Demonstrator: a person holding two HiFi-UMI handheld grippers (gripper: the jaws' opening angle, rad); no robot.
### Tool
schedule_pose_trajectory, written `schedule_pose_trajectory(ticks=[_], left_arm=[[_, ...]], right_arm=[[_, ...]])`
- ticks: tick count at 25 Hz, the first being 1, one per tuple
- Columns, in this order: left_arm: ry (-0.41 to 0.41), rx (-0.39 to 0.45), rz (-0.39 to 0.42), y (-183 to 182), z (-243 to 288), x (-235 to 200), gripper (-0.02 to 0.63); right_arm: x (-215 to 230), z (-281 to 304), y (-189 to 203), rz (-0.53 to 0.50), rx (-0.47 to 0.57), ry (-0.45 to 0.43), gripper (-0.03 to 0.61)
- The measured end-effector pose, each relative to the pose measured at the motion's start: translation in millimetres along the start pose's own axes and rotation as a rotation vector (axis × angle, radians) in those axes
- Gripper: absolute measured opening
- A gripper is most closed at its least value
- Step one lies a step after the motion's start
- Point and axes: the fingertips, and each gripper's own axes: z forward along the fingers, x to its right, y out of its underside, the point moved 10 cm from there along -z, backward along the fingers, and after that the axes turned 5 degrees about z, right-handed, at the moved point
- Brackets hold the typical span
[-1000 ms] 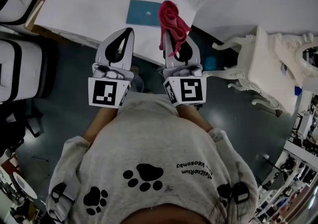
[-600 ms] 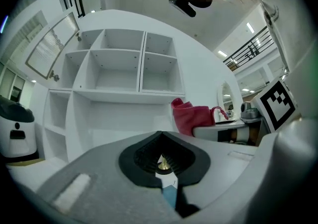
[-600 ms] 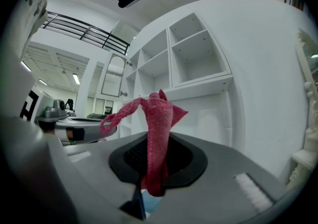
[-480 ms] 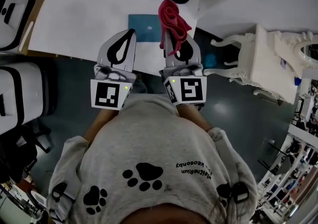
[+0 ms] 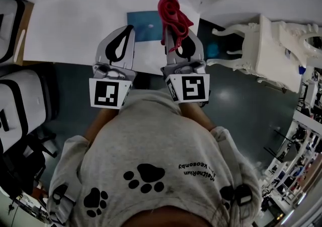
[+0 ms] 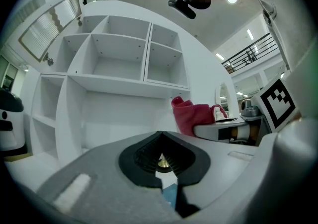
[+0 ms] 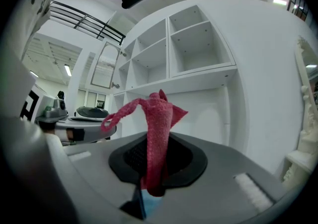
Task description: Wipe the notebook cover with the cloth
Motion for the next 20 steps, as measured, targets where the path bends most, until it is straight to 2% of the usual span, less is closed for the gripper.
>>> schedule_pose_trajectory(ticks=[9,15,20], left_arm=[[-0.014,-0.036,-0.019,10.6,8.8,-8.7,0.002],[-0.030,-0.066,-0.029,25.3,16.3,-15.5,0.002],[-0.042,-0.102,-0.021,40.9,21.4,-21.2,0.002]], right_arm=[[3.3,21.2,5.0,-0.050,-0.048,-0.044,0.046],[-2.2,45.9,14.7,-0.038,-0.073,-0.126,0.046],[1.2,66.2,29.3,-0.088,-0.099,-0.183,0.046]])
